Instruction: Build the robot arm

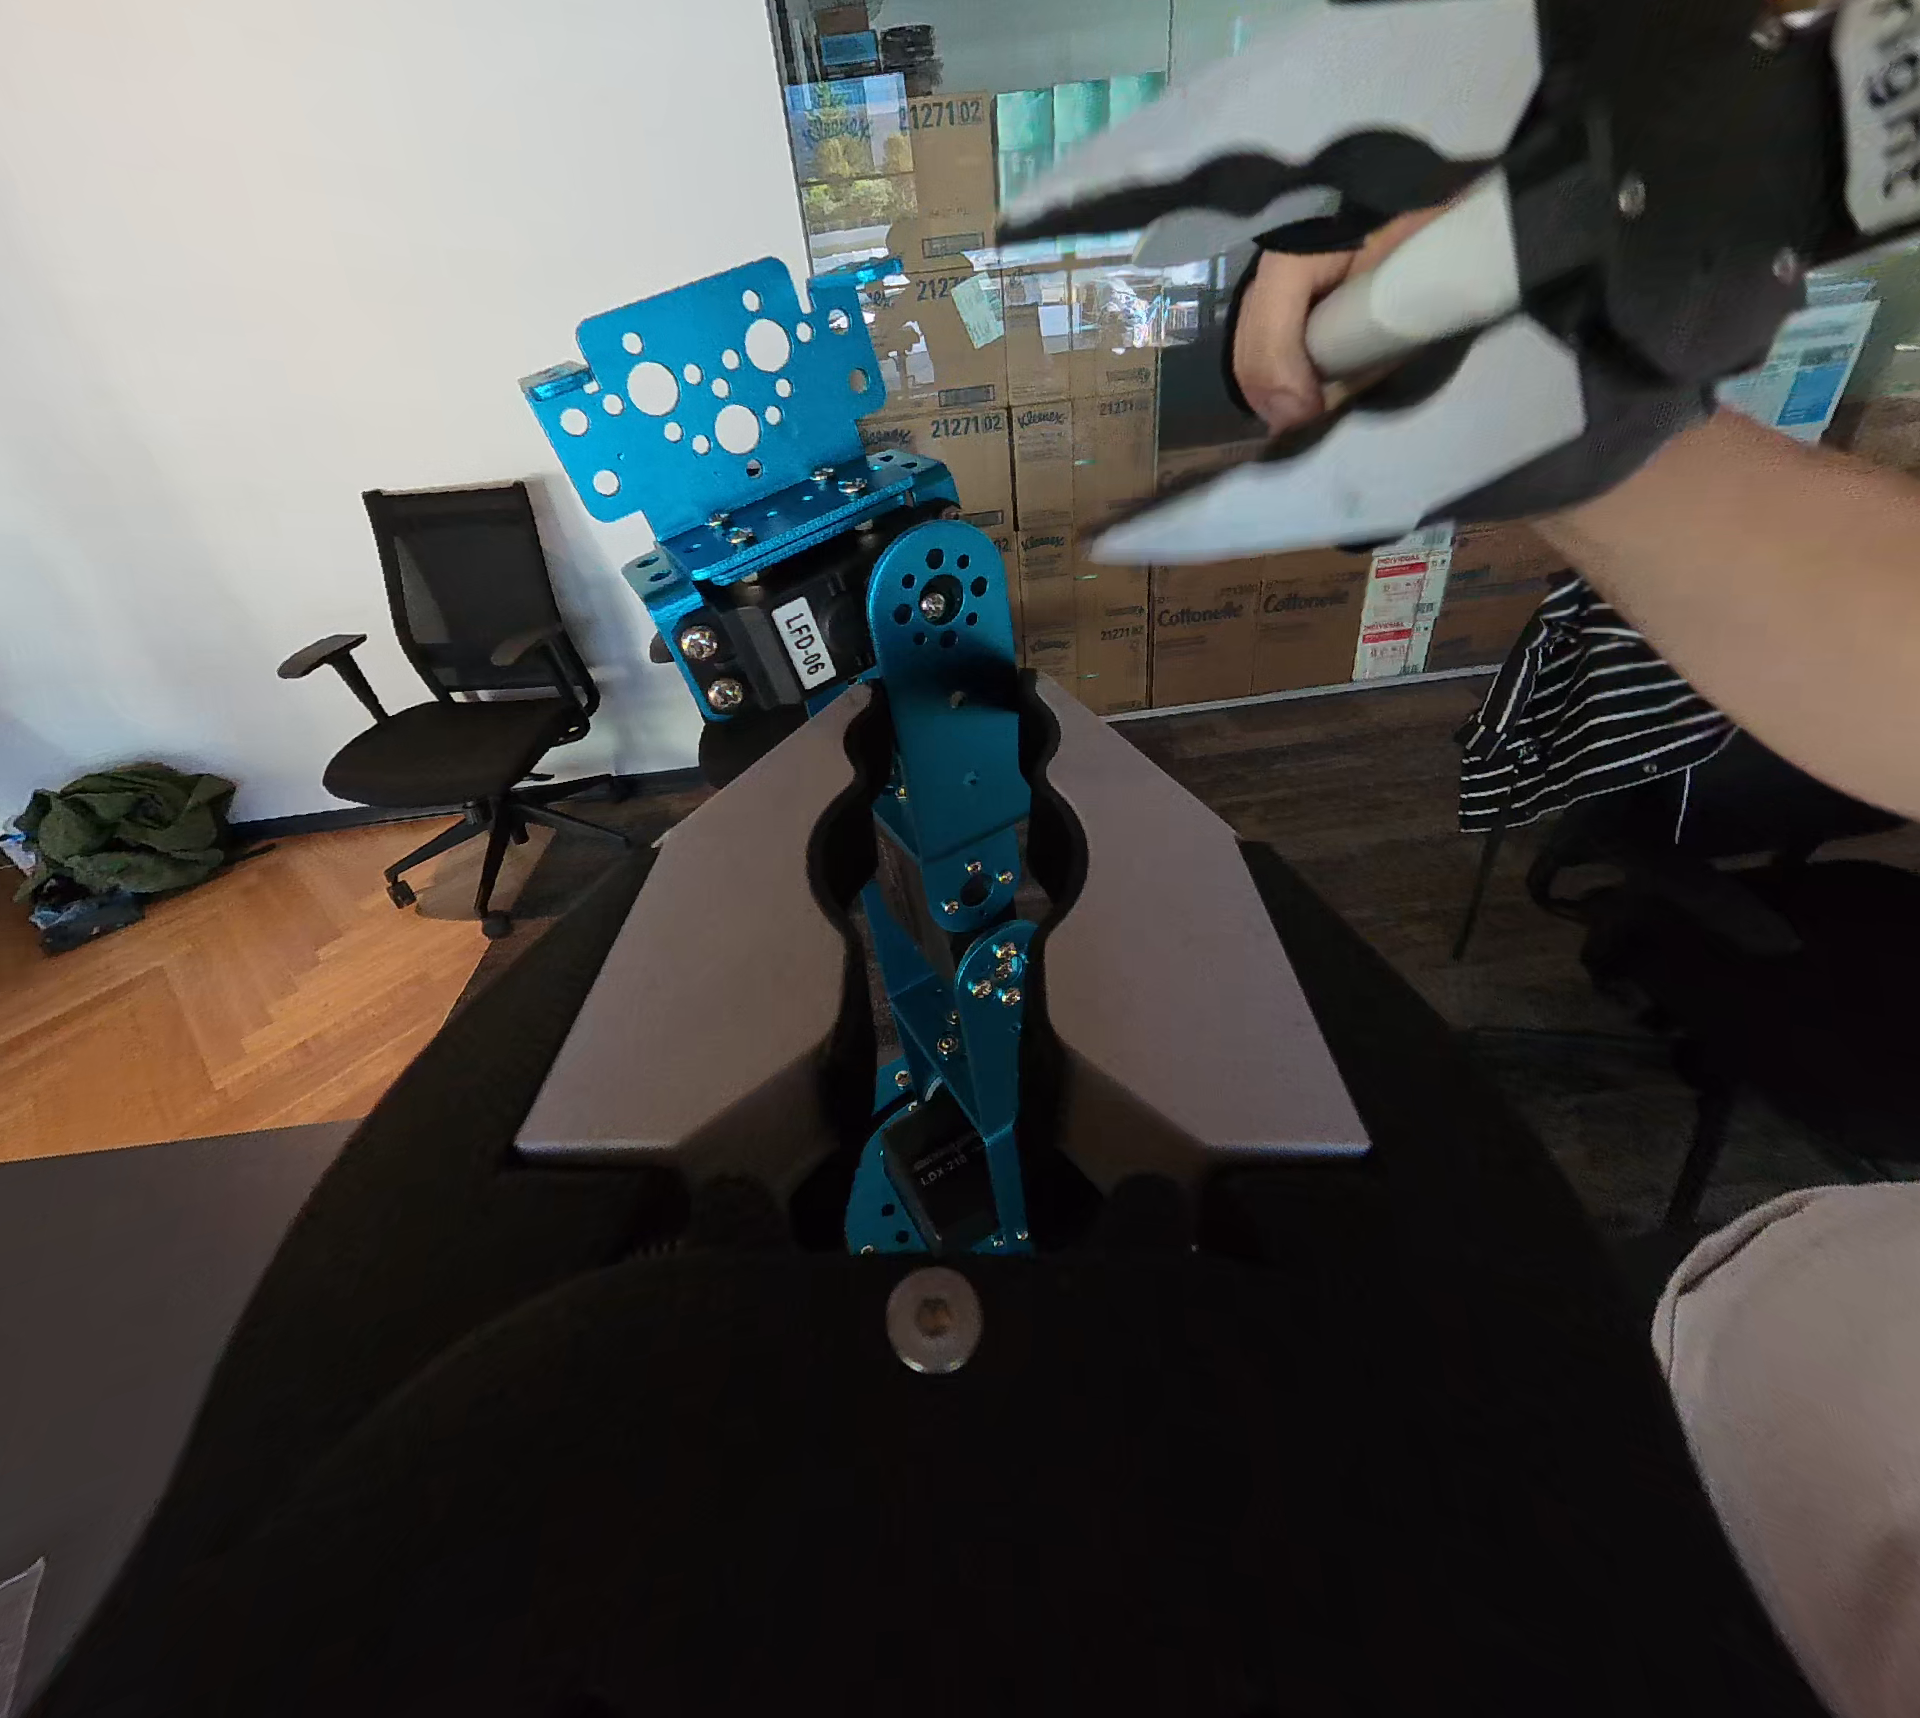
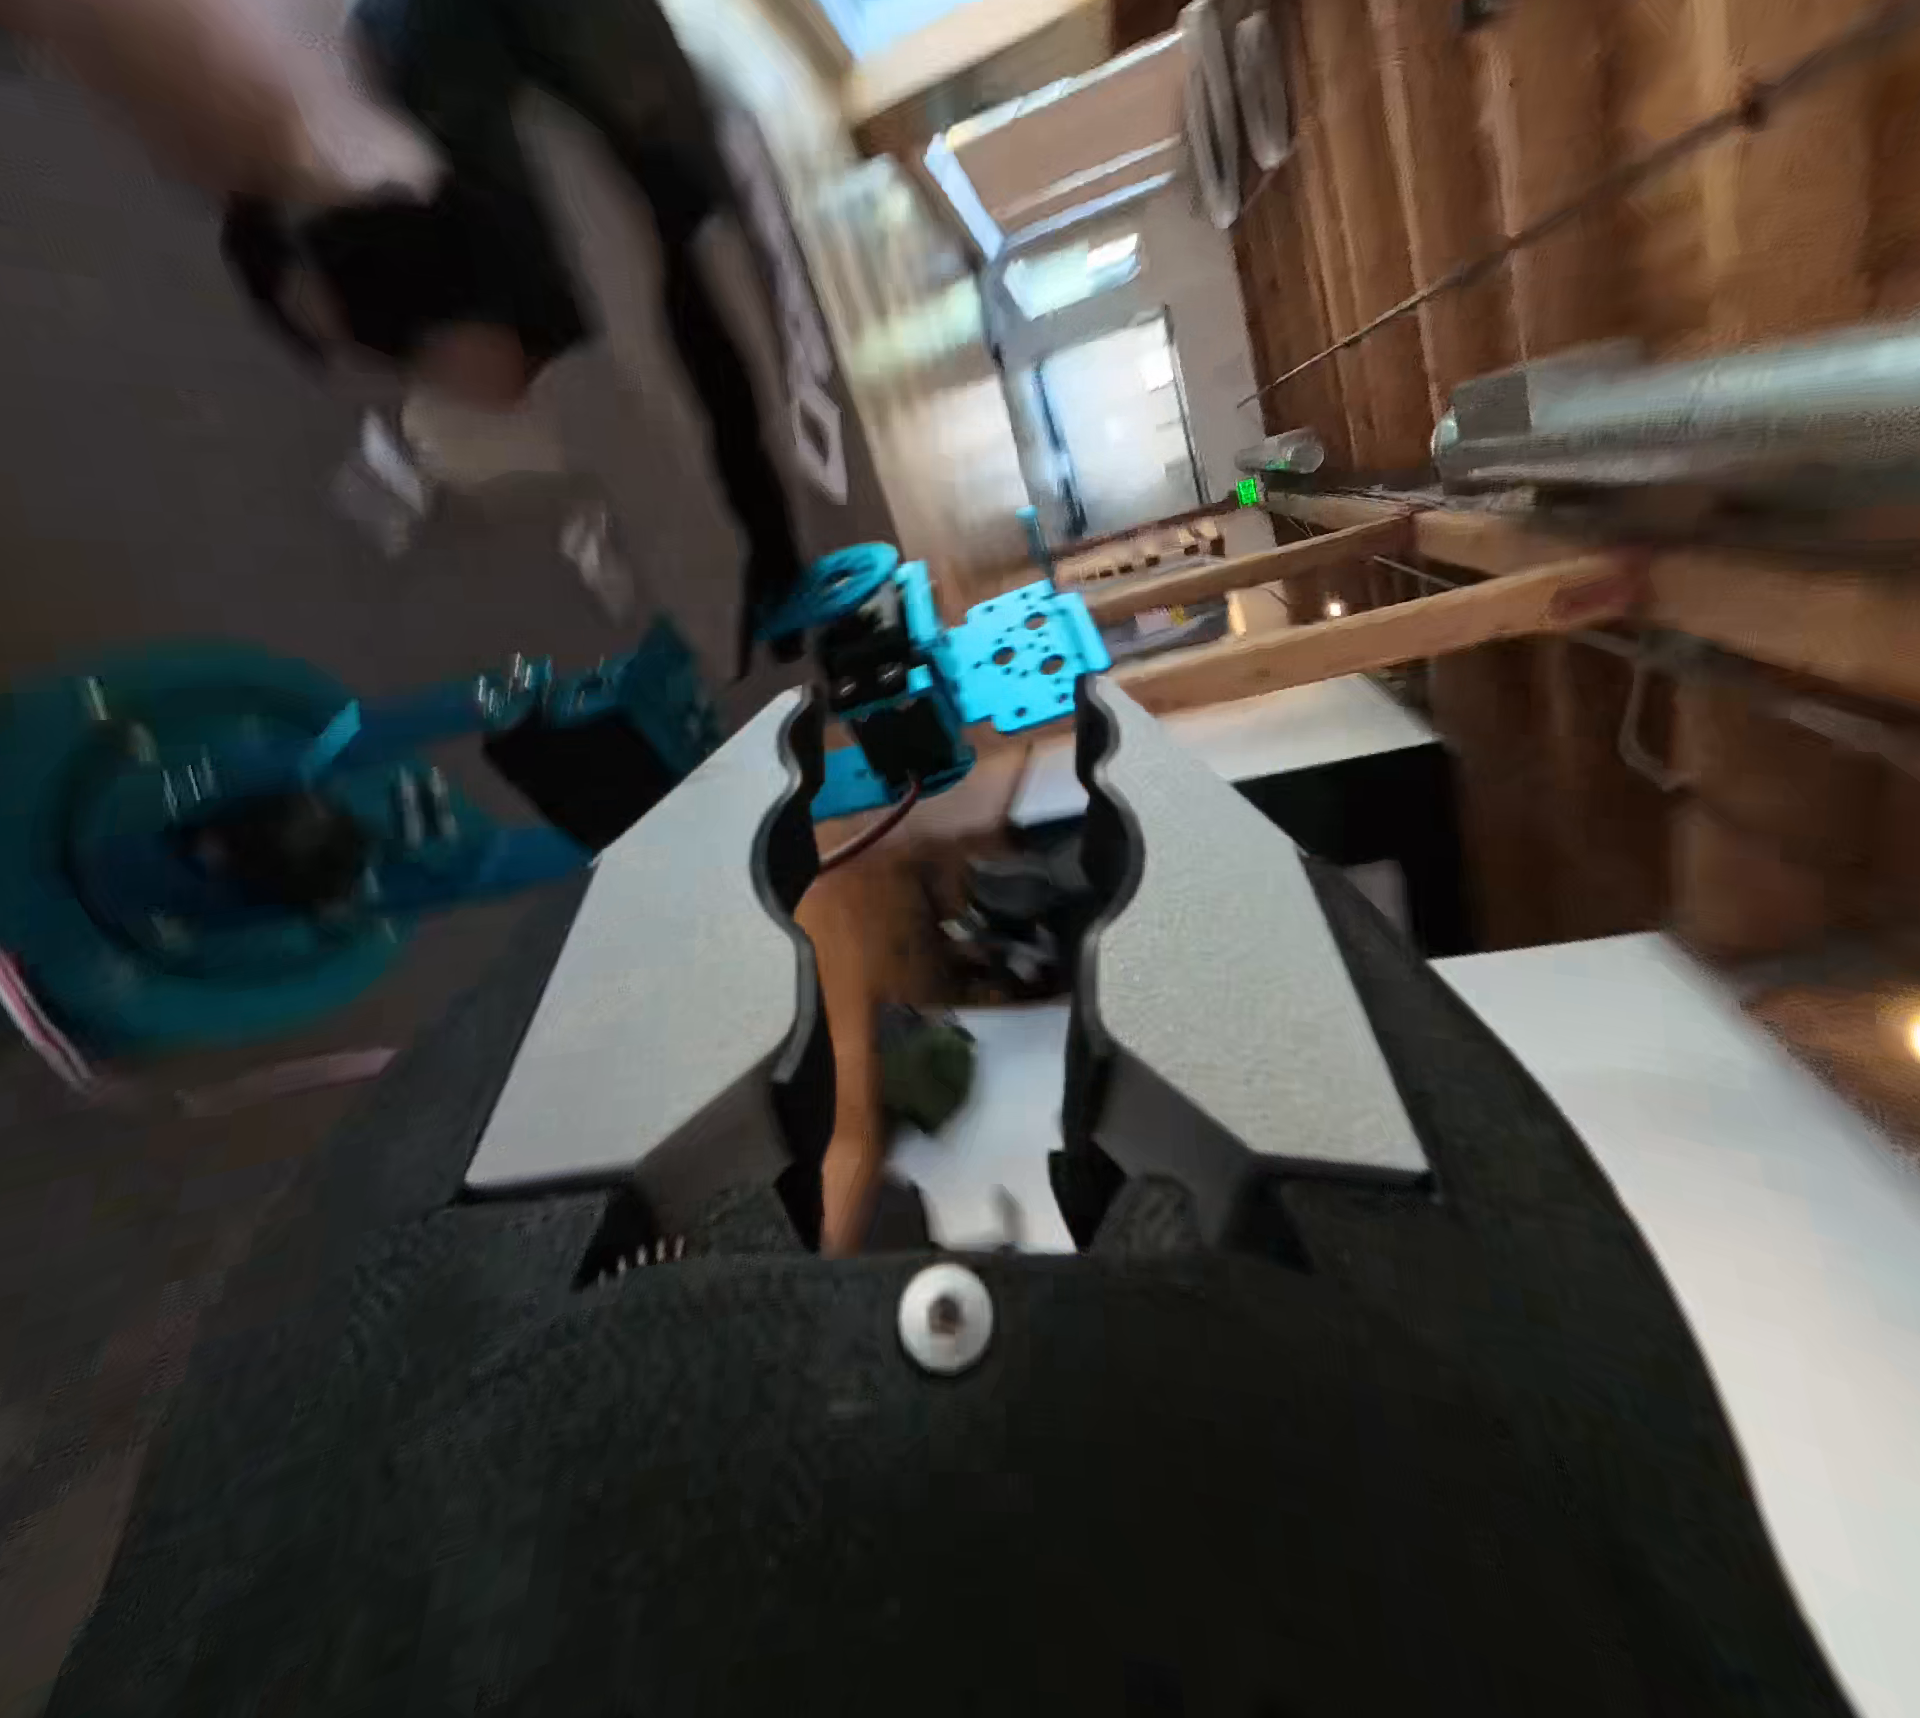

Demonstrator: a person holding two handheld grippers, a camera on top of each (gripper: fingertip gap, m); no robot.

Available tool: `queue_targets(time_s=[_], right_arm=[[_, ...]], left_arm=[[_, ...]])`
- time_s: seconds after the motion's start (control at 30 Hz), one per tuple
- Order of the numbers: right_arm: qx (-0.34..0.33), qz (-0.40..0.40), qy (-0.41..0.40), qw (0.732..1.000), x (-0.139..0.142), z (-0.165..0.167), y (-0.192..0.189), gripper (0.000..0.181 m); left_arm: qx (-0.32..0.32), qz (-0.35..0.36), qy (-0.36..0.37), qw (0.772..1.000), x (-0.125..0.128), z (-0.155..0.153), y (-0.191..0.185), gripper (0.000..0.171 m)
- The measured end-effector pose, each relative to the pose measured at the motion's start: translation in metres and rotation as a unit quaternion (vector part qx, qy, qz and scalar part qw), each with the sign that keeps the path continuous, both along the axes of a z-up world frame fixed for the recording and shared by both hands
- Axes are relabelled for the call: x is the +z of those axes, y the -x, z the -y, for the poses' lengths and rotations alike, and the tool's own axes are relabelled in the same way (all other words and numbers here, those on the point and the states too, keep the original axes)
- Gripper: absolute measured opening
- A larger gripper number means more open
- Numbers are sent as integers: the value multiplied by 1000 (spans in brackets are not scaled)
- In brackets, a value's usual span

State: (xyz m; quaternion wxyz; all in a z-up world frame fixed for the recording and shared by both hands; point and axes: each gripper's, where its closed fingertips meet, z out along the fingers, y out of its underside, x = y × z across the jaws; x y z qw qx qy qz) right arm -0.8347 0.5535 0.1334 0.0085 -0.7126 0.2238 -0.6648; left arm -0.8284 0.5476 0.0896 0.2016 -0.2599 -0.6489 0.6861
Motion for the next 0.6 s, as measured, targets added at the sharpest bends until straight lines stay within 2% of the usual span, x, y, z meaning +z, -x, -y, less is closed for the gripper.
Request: queue_targets(time_s=[0.07,0.13,0.23,0.33,0.47,0.6], right_arm=[[-42,-76,90,992,-19,10,-8,56],[-50,-87,144,985,-20,14,-16,53],[-40,-112,174,977,-27,15,-26,44],[-70,-107,212,969,-25,26,-37,43],[-79,-84,238,964,-22,27,-48,32],[-86,-55,178,979,-21,28,-46,32]], left_arm=[[-2,0,-2,1000,0,0,0,23],[-3,1,-3,1000,0,0,0,23],[-3,3,-2,1000,0,0,0,22],[-4,3,-3,1000,0,0,0,22],[-3,3,-5,1000,0,0,0,22],[-9,1,-7,1000,0,-1,1,22]])
